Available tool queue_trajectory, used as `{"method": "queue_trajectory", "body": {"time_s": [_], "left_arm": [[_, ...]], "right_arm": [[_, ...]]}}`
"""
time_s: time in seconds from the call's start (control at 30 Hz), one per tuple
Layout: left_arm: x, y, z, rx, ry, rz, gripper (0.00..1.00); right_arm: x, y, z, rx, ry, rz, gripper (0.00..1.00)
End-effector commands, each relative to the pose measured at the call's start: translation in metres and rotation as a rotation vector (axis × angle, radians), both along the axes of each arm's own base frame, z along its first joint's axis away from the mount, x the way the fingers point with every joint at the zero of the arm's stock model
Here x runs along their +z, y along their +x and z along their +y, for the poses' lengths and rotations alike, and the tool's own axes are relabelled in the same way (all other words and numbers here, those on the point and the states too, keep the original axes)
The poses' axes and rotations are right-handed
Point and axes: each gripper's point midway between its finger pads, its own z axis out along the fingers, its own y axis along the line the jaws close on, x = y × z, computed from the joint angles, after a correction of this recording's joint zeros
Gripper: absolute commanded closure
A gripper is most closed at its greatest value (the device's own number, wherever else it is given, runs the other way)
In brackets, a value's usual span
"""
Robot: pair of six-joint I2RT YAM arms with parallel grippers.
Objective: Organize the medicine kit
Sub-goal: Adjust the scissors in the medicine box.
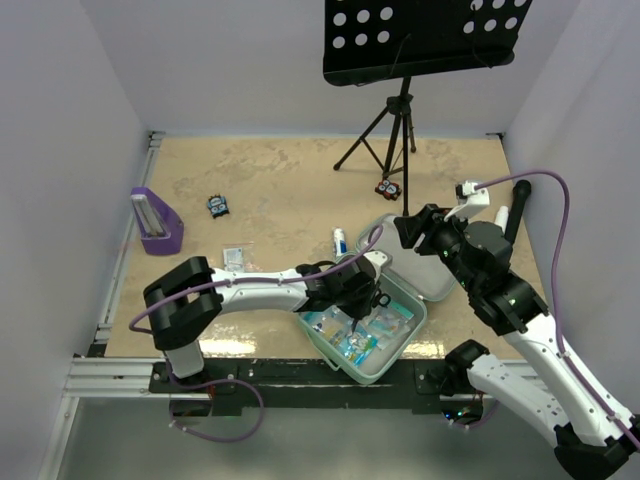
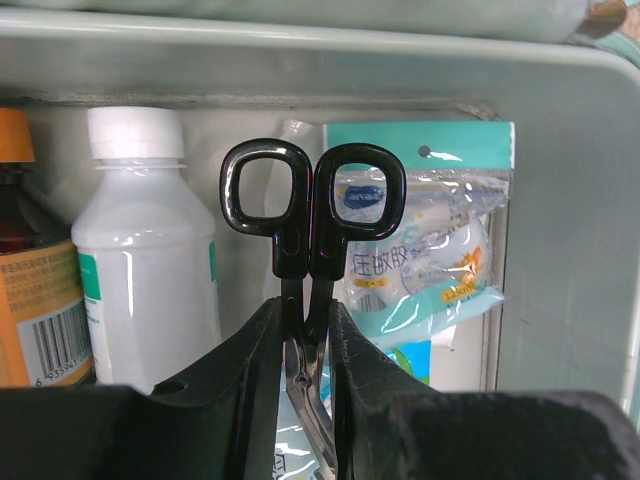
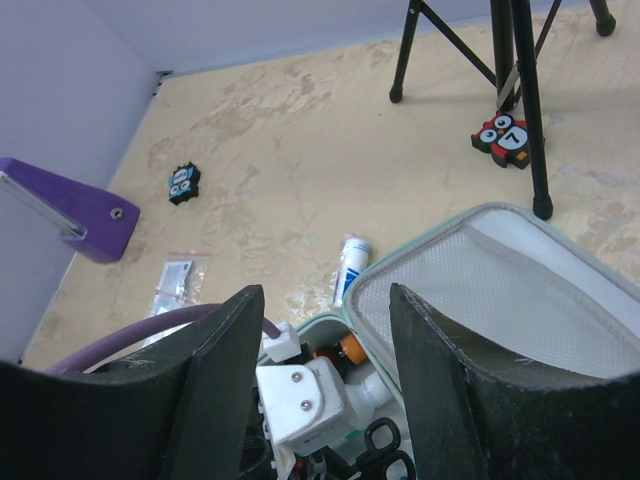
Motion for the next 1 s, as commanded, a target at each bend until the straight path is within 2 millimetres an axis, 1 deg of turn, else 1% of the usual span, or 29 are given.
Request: {"method": "queue_trajectory", "body": {"time_s": [0.0, 0.17, 0.23, 0.4, 0.57, 0.67, 0.77, 0.8, 0.87, 0.97], "left_arm": [[0.015, 0.014, -0.014, 0.075, -0.06, -0.04, 1.0], [0.016, 0.015, -0.009, 0.062, -0.037, -0.062, 1.0], [0.021, 0.017, -0.005, 0.033, -0.031, -0.098, 1.0], [0.048, 0.018, 0.002, -0.006, -0.075, -0.174, 1.0], [0.058, 0.012, 0.003, 0.001, -0.111, -0.147, 1.0], [0.067, 0.008, 0.009, -0.086, -0.101, -0.197, 1.0], [0.076, 0.004, 0.015, -0.24, -0.097, -0.311, 1.0], [0.08, -0.004, 0.015, -0.325, -0.116, -0.331, 1.0], [0.086, -0.011, 0.018, -0.432, -0.133, -0.394, 1.0], [0.092, -0.01, 0.021, -0.551, -0.121, -0.51, 1.0]], "right_arm": [[0.007, -0.001, 0.002, 0.008, 0.023, -0.022, 0.42], [0.008, -0.001, 0.001, 0.005, 0.026, -0.026, 0.42], [0.008, -0.001, 0.002, 0.006, 0.025, -0.025, 0.42], [0.01, -0.002, 0.001, 0.003, 0.027, -0.029, 0.42], [0.009, -0.001, 0.002, 0.006, 0.027, -0.029, 0.42], [0.013, -0.004, 0.0, 0.007, 0.032, -0.039, 0.42], [0.014, -0.004, 0.0, 0.01, 0.033, -0.042, 0.42], [0.015, -0.005, 0.0, 0.008, 0.035, -0.043, 0.42], [0.015, -0.006, 0.0, 0.009, 0.039, -0.043, 0.42], [0.019, -0.007, -0.001, 0.01, 0.049, -0.051, 0.42]]}}
